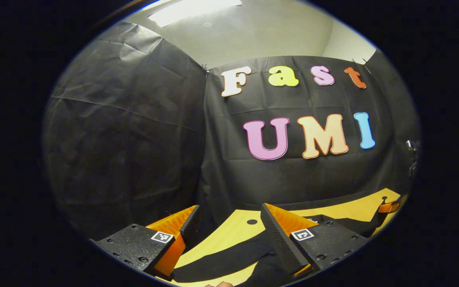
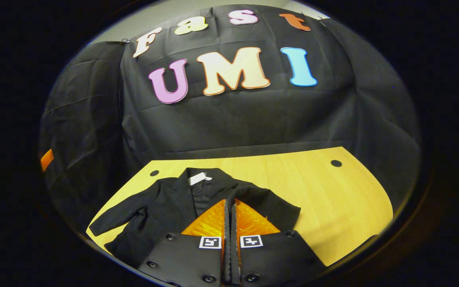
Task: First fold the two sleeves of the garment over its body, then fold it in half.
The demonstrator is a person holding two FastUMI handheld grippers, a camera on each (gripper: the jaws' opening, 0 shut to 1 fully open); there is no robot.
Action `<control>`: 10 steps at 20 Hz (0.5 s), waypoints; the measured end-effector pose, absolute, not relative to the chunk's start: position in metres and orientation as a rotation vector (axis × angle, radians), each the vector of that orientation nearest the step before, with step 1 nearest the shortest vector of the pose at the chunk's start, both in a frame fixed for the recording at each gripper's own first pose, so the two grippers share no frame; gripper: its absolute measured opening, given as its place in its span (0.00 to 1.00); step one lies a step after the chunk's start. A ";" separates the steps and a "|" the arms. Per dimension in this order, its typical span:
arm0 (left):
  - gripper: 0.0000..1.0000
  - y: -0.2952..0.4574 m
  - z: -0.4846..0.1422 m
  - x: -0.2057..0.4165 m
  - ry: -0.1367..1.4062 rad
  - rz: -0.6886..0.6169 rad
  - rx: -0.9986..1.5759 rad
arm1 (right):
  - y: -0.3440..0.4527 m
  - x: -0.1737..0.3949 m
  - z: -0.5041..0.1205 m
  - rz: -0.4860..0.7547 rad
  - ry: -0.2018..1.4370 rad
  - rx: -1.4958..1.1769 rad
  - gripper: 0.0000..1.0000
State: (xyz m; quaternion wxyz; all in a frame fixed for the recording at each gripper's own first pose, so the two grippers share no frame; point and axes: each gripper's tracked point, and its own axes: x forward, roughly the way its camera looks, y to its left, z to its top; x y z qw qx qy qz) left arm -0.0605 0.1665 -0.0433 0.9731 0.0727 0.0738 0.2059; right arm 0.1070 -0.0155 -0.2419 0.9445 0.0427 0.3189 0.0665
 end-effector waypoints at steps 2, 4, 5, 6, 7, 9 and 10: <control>0.91 0.181 -0.049 -0.065 0.166 0.428 0.144 | 0.007 0.114 -0.241 0.156 0.642 0.078 0.03; 0.96 0.194 -0.054 -0.069 0.179 0.438 0.144 | 0.026 0.120 -0.238 0.172 0.632 0.084 0.03; 0.96 0.201 -0.055 -0.069 0.182 0.441 0.146 | 0.036 0.124 -0.238 0.178 0.626 0.086 0.03; 0.96 0.208 -0.056 -0.070 0.186 0.445 0.149 | 0.046 0.128 -0.238 0.185 0.622 0.087 0.05; 0.92 0.215 -0.058 -0.071 0.189 0.447 0.151 | 0.056 0.132 -0.239 0.191 0.621 0.088 0.03; 0.91 0.229 -0.063 -0.072 0.202 0.451 0.157 | 0.078 0.140 -0.241 0.204 0.622 0.093 0.03; 0.91 0.236 -0.066 -0.072 0.209 0.452 0.156 | 0.089 0.144 -0.242 0.212 0.621 0.095 0.00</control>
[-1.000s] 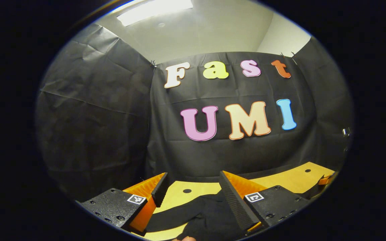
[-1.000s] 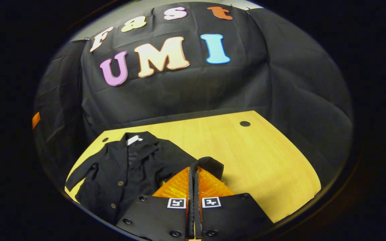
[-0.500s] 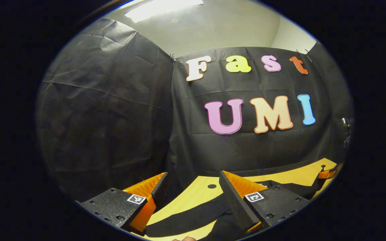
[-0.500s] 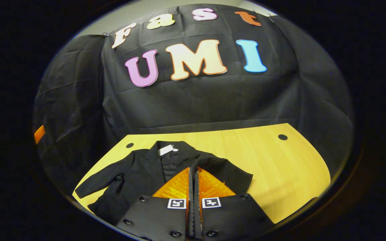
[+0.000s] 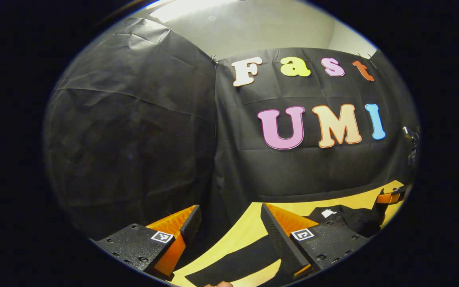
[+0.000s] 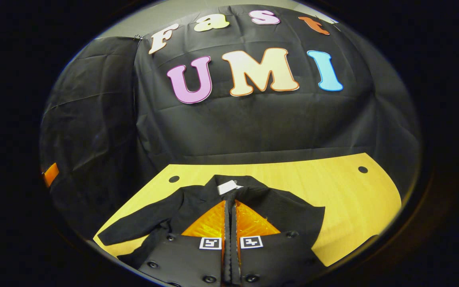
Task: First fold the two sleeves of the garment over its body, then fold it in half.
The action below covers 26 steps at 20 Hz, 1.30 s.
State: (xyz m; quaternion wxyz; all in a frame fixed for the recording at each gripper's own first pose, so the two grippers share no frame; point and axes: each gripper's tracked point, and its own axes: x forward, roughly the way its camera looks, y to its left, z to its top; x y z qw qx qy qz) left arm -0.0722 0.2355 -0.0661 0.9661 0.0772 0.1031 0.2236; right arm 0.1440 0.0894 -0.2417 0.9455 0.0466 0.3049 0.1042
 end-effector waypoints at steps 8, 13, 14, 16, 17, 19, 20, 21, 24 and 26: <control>0.96 0.296 -0.091 -0.081 0.261 0.504 0.136 | 0.181 0.162 -0.256 0.292 0.633 0.052 0.03; 0.96 0.326 -0.110 -0.087 0.295 0.533 0.108 | 0.221 0.173 -0.276 0.310 0.668 0.044 0.02; 0.96 0.332 -0.115 -0.092 0.309 0.540 0.104 | 0.229 0.173 -0.280 0.316 0.678 0.047 0.02; 0.92 0.341 -0.124 -0.098 0.328 0.544 0.084 | 0.242 0.171 -0.287 0.331 0.702 0.068 0.03; 0.92 0.344 -0.130 -0.099 0.340 0.544 0.072 | 0.248 0.171 -0.290 0.338 0.712 0.078 0.05; 0.97 0.349 -0.143 -0.102 0.368 0.548 0.047 | 0.259 0.171 -0.290 0.353 0.728 0.128 0.04; 0.93 0.354 -0.152 -0.105 0.391 0.553 0.033 | 0.264 0.169 -0.284 0.373 0.714 0.154 0.34; 0.93 0.356 -0.162 -0.110 0.424 0.560 0.021 | 0.263 0.168 -0.275 0.367 0.680 0.150 0.65; 0.94 0.357 -0.197 -0.124 0.526 0.565 -0.036 | 0.250 0.177 -0.263 0.341 0.612 0.085 0.97; 0.95 0.352 -0.217 -0.132 0.593 0.564 -0.084 | 0.240 0.173 -0.267 0.335 0.628 0.056 0.97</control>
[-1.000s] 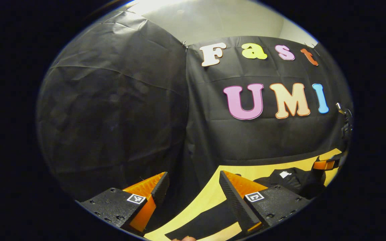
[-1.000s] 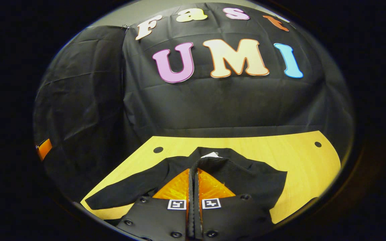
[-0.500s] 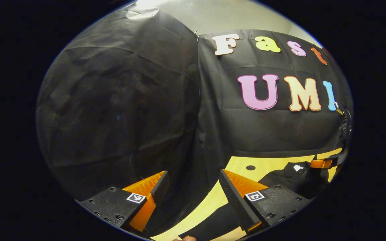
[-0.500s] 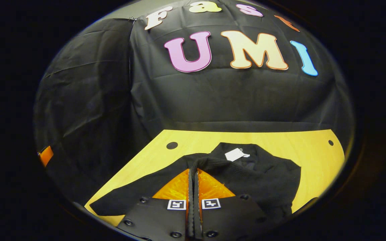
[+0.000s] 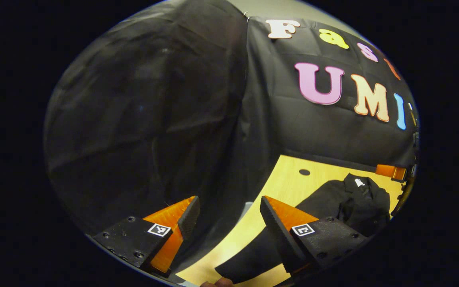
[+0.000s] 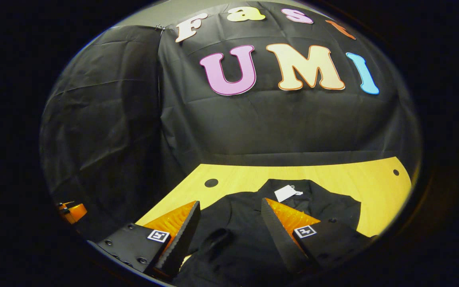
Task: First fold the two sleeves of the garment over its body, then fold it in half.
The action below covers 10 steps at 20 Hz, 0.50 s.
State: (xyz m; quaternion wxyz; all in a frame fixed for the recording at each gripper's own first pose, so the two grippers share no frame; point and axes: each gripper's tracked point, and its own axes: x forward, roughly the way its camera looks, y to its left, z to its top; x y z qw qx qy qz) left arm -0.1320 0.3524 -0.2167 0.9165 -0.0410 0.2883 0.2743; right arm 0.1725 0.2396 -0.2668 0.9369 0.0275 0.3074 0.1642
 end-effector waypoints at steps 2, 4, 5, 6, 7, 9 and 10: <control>0.95 0.351 -0.243 -0.143 0.651 0.568 -0.129 | 0.226 0.169 -0.269 0.321 0.640 0.020 0.97; 0.95 0.347 -0.264 -0.155 0.710 0.572 -0.161 | 0.216 0.164 -0.269 0.315 0.639 -0.012 0.98; 0.95 0.343 -0.275 -0.160 0.742 0.567 -0.165 | 0.211 0.161 -0.270 0.313 0.644 -0.029 0.98; 0.95 0.338 -0.285 -0.166 0.774 0.557 -0.162 | 0.205 0.159 -0.274 0.311 0.652 -0.046 0.97; 0.95 0.331 -0.294 -0.170 0.805 0.541 -0.163 | 0.199 0.157 -0.277 0.308 0.661 -0.062 0.98; 0.95 0.322 -0.312 -0.176 0.854 0.521 -0.182 | 0.190 0.152 -0.282 0.300 0.679 -0.077 0.98; 0.95 0.317 -0.318 -0.180 0.875 0.519 -0.197 | 0.188 0.151 -0.282 0.298 0.685 -0.077 0.97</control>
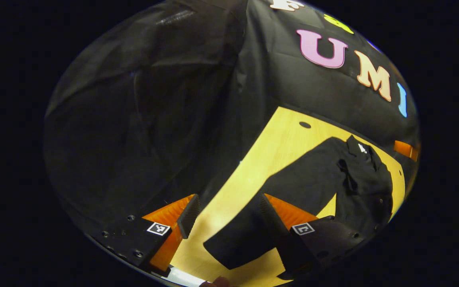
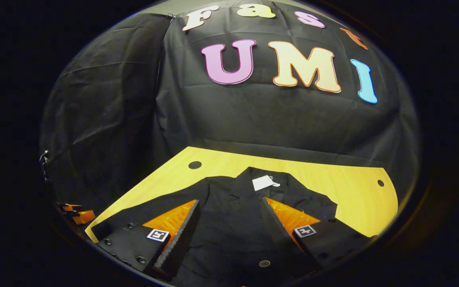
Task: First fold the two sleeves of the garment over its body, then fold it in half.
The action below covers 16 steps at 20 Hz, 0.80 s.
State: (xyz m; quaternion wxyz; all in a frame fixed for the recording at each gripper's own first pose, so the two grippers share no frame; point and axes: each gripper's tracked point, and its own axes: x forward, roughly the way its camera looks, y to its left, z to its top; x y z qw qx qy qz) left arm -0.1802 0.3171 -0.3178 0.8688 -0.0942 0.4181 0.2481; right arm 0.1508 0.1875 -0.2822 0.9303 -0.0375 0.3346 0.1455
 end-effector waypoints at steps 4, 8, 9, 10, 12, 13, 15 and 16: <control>0.95 0.298 -0.338 -0.184 0.954 0.501 -0.259 | 0.179 0.149 -0.280 0.302 0.681 -0.086 0.98; 0.95 0.288 -0.356 -0.191 1.012 0.511 -0.287 | 0.168 0.149 -0.278 0.295 0.681 -0.094 0.97; 0.96 0.288 -0.353 -0.190 1.011 0.511 -0.272 | 0.165 0.149 -0.278 0.293 0.679 -0.095 0.97; 0.98 0.288 -0.357 -0.188 1.012 0.503 -0.263 | 0.163 0.150 -0.277 0.290 0.676 -0.097 0.97; 0.96 0.288 -0.359 -0.187 1.026 0.504 -0.244 | 0.157 0.152 -0.276 0.284 0.674 -0.100 0.97; 0.93 0.289 -0.359 -0.186 1.024 0.511 -0.233 | 0.155 0.151 -0.277 0.282 0.677 -0.099 0.98; 0.63 0.293 -0.360 -0.186 1.030 0.517 -0.228 | 0.151 0.152 -0.278 0.278 0.681 -0.098 0.97; 0.48 0.291 -0.357 -0.186 1.021 0.493 -0.240 | 0.149 0.152 -0.278 0.278 0.682 -0.097 0.97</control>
